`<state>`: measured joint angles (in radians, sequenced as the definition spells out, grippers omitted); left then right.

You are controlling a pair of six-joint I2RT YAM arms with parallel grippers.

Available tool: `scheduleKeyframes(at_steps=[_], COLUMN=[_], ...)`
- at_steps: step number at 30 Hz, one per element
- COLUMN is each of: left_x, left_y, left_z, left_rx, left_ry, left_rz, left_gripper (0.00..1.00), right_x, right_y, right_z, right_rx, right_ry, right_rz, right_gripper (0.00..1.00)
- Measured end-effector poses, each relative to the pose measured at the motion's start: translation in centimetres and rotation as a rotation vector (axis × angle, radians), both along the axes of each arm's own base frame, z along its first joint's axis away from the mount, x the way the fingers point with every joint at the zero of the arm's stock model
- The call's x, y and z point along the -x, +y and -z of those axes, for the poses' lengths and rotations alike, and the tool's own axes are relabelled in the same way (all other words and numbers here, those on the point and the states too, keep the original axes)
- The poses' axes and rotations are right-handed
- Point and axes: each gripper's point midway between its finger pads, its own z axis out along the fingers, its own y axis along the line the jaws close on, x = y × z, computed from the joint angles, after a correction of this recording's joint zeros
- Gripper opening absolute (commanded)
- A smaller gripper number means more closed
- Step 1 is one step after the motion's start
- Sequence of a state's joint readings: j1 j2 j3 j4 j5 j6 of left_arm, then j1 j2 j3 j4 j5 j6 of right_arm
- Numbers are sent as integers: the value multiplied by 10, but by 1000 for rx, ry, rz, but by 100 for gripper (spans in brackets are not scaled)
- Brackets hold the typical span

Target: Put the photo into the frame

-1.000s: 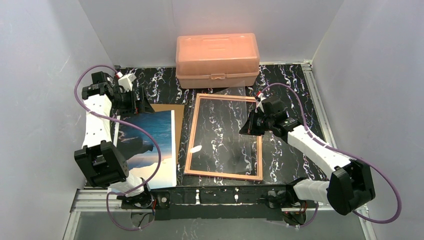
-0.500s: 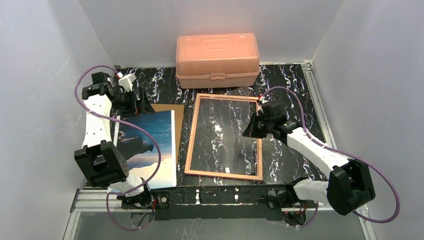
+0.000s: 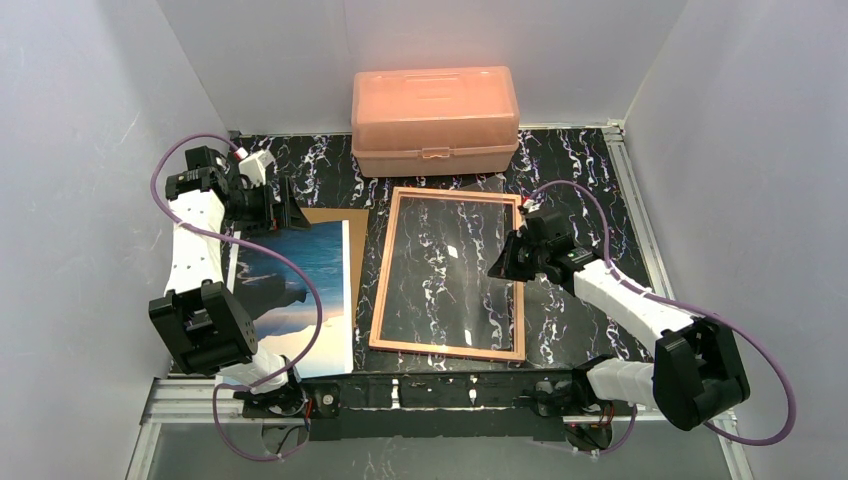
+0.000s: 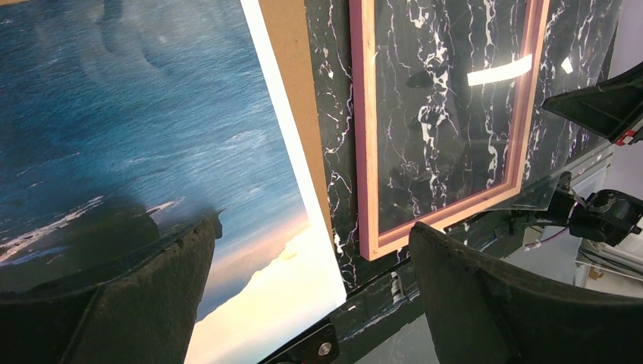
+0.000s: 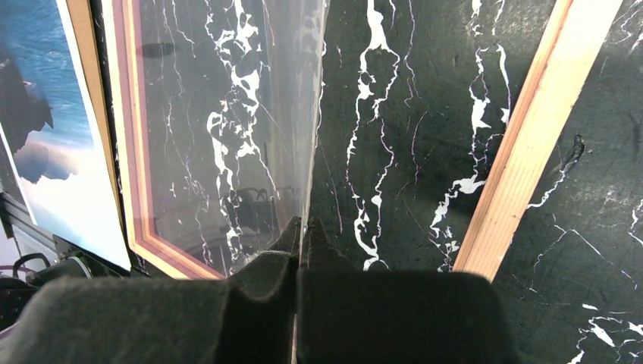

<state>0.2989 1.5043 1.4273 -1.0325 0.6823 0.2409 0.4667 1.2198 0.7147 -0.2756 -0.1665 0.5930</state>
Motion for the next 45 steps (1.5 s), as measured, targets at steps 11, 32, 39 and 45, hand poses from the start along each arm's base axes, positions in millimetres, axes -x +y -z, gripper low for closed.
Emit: scheduleKeyframes(at_steps=[11,32,39,45], left_x=[2,5,5,4], left_y=[-1,-1,-1,-1], left_z=[4,10,10,11], left_rx=[3,6,7,7], left_ry=[13,30,31,32], left_rz=[3,7,7,7], left_gripper=[98,98,98,98], right_x=[-4,-4,-4,-4], right_y=[-7,-9,-9,-10], right_z=[10,13,11,7], right_rx=[-10,-16,-21,-32], right_ry=[7,12,11,2], right_rz=[50,67,74,84], right_gripper=[1,1,1,1])
